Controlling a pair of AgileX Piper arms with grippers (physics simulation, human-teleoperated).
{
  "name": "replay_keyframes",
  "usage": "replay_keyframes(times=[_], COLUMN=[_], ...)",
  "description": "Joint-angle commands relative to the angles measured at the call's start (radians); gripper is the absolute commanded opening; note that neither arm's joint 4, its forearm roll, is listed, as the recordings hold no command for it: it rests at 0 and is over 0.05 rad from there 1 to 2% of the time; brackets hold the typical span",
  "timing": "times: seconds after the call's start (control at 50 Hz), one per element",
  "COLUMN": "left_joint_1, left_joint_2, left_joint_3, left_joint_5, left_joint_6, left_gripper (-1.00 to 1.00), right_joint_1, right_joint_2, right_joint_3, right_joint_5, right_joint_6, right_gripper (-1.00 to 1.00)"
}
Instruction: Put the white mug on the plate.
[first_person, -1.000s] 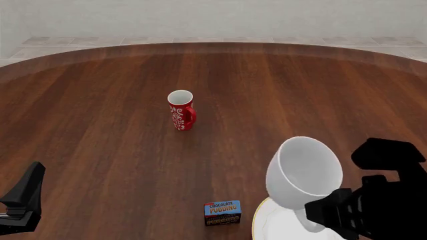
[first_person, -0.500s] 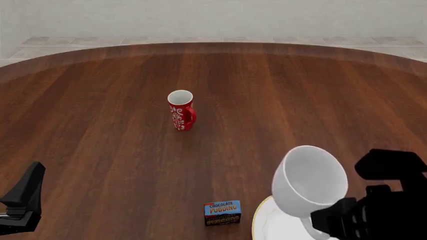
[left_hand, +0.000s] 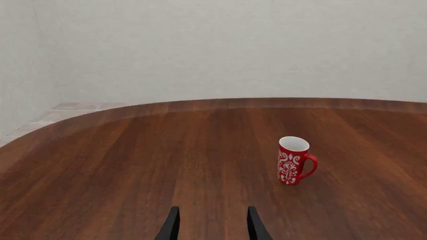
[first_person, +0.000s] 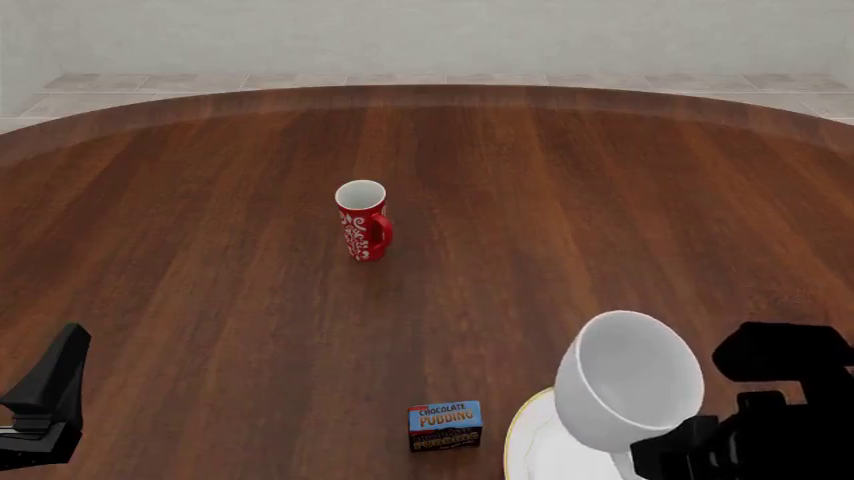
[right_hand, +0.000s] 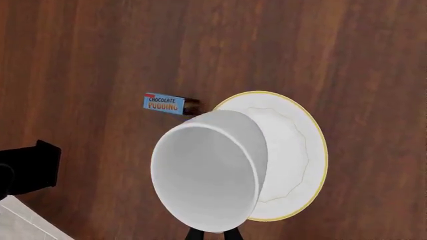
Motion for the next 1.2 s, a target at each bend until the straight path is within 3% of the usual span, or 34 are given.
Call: replay_keyframes(times=[0.02, 1.2], left_joint_1=[-0.001, -0.001], left_joint_2=[0.002, 0.002], left_joint_3=[0.001, 0.001], left_joint_5=[-0.003, -0.003], left_joint_6=[0.0, 0.0], left_gripper=[1.0, 1.0], right_joint_1=[0.003, -0.006], right_joint_2=[0.004, 0.087], right_joint_3=[0.023, 0.14], right_joint_5=[-0.018, -0.117], right_joint_6=[0.009, -0.013], right_gripper=[-1.0, -1.0])
